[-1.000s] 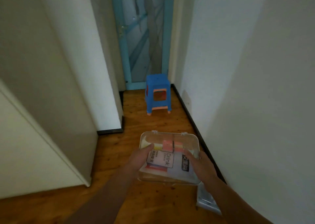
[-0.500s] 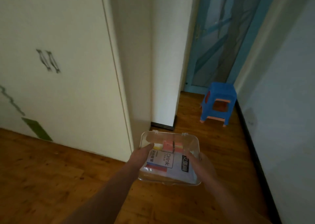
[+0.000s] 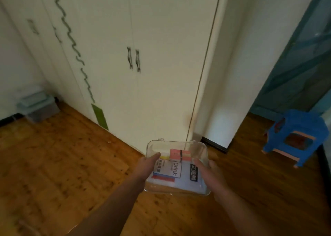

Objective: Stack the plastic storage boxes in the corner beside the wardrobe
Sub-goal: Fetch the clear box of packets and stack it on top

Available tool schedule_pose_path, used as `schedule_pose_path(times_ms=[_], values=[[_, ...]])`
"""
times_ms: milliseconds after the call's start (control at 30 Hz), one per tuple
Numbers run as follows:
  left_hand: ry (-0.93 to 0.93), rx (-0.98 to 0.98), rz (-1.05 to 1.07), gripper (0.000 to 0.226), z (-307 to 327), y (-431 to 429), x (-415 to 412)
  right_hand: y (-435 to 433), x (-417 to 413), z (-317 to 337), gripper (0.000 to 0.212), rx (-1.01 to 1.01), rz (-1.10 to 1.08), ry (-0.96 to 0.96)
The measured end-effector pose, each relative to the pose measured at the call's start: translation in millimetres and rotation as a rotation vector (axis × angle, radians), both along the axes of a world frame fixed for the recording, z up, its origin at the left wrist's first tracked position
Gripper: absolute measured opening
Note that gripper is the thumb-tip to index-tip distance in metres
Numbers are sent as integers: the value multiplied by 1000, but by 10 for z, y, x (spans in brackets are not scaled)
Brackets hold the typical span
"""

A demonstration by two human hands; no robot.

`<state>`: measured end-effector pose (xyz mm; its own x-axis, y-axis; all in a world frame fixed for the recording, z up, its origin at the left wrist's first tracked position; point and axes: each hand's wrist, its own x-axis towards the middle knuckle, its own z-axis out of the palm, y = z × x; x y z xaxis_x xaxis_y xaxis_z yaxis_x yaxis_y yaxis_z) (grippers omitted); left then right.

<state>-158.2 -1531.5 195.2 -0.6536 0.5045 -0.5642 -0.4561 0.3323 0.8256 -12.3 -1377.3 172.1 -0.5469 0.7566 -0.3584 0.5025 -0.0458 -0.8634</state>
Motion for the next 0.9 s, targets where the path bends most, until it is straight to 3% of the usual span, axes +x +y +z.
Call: schedule_pose_path(times_ms=[300,567,900], values=[[-28,-1,257,42,-45,-458,-594,-120,-1064,-98,38,-22,208,-52],[-30,-22,527,37,-64,-424,-1056,141,-1982,-138,63,117,476,-84],[-51,-50,765,38,-131,-548,-1354,14,-2771,-228,64,130,678,-104]])
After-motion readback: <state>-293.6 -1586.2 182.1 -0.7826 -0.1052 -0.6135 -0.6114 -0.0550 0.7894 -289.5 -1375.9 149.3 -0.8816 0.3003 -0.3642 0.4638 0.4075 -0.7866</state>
